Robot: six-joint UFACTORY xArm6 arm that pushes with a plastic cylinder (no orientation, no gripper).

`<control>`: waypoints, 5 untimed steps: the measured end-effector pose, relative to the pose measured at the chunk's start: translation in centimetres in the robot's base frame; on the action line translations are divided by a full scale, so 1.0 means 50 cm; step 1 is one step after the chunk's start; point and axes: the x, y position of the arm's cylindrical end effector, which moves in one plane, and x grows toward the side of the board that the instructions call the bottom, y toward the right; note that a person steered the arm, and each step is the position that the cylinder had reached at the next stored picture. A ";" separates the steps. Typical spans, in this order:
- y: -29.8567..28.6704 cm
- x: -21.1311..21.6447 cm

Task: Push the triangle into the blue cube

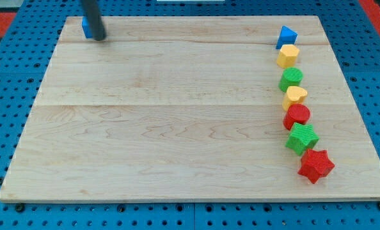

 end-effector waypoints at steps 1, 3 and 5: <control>0.280 -0.009; 0.719 -0.093; 0.634 0.017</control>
